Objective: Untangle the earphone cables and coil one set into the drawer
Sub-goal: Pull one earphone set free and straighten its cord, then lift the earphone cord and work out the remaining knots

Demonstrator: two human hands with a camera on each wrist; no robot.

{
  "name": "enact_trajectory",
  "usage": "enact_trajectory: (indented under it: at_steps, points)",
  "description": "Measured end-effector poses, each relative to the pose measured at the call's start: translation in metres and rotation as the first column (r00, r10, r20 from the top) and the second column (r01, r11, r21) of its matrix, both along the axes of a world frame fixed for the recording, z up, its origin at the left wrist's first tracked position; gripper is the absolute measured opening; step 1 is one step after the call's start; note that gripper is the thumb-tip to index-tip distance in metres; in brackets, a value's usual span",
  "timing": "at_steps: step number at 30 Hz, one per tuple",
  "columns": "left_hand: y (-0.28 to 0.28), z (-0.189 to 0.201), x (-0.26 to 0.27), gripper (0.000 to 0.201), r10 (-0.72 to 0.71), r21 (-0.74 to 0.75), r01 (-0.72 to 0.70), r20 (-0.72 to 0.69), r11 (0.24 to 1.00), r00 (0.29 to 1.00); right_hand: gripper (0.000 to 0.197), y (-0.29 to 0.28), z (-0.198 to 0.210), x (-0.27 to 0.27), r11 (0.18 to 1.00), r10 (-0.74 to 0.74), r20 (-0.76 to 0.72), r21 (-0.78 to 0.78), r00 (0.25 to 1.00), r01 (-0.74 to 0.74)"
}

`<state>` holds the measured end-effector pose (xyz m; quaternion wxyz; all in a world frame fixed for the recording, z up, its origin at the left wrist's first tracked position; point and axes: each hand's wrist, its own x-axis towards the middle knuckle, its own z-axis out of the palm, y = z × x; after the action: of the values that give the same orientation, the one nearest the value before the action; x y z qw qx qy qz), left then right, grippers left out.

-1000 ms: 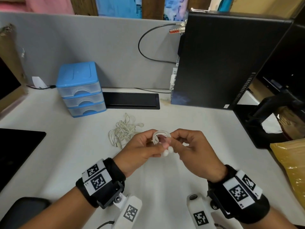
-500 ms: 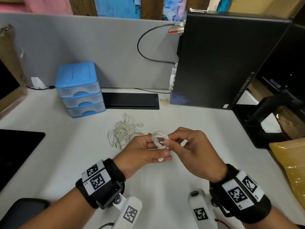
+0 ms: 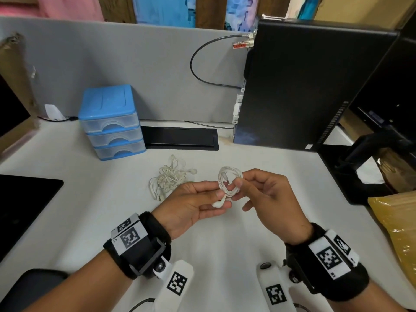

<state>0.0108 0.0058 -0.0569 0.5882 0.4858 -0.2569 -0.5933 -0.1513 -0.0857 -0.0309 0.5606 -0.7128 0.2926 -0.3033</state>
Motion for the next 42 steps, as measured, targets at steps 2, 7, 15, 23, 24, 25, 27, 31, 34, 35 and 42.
enact_trajectory:
  at_steps: [2, 7, 15, 23, 24, 25, 27, 31, 34, 35, 42]
  points:
    - [-0.001, 0.000, 0.002, 0.039, 0.020, 0.018, -0.021, 0.097, 1.000, 0.995, 0.015, -0.005, -0.002, 0.000, 1.000, 0.001, -0.039, 0.022, 0.999, 0.000]
    - [-0.004, 0.001, 0.020, 0.023, 0.123, 0.046, -0.138, 0.238, 0.989, 0.963, 0.017, -0.036, -0.008, 0.001, 1.000, 0.021, -0.248, 0.028, 0.969, -0.014]
    - [-0.006, -0.003, 0.035, 0.018, 0.167, 0.093, -0.200, 0.282, 0.975, 0.945, 0.023, -0.095, -0.038, 0.017, 0.943, 0.077, -0.791, -0.141, 0.607, -0.303]
    - [-0.007, -0.010, 0.033, 0.013, 0.151, 0.110, -0.200, 0.347, 0.974, 0.926, 0.007, -0.109, -0.039, 0.025, 0.957, 0.046, -0.761, -0.153, 0.647, -0.247]
    - [-0.007, -0.010, 0.033, 0.013, 0.150, 0.110, -0.201, 0.358, 0.973, 0.921, 0.012, -0.111, -0.038, 0.023, 0.963, 0.036, -0.744, -0.153, 0.667, -0.223]
    - [-0.007, -0.010, 0.034, 0.013, 0.149, 0.106, -0.201, 0.370, 0.974, 0.917, 0.014, -0.112, -0.037, 0.020, 0.970, 0.022, -0.721, -0.151, 0.692, -0.188]
    - [-0.007, -0.008, 0.038, 0.014, 0.154, 0.092, -0.207, 0.403, 0.974, 0.902, 0.016, -0.115, -0.034, 0.013, 0.983, 0.001, -0.674, -0.137, 0.738, -0.126]
    - [-0.009, 0.003, 0.055, 0.012, 0.285, -0.005, -0.324, 0.489, 0.946, 0.825, 0.014, -0.115, -0.028, 0.002, 0.989, -0.023, -0.591, -0.129, 0.806, -0.066]
    - [-0.010, 0.012, 0.071, 0.015, 0.403, -0.050, -0.446, 0.526, 0.894, 0.749, 0.011, -0.106, -0.018, 0.007, 0.987, -0.017, -0.527, -0.145, 0.850, -0.070]
    - [-0.011, 0.011, 0.077, 0.018, 0.427, -0.060, -0.480, 0.563, 0.875, 0.708, 0.011, -0.102, -0.015, 0.011, 0.985, -0.013, -0.515, -0.155, 0.857, -0.078]
    - [-0.012, -0.012, 0.110, 0.033, -0.080, 0.320, -0.389, 0.849, 0.864, 0.522, 0.012, -0.081, -0.006, 0.050, 0.979, 0.055, -0.470, -0.147, 0.881, -0.140]
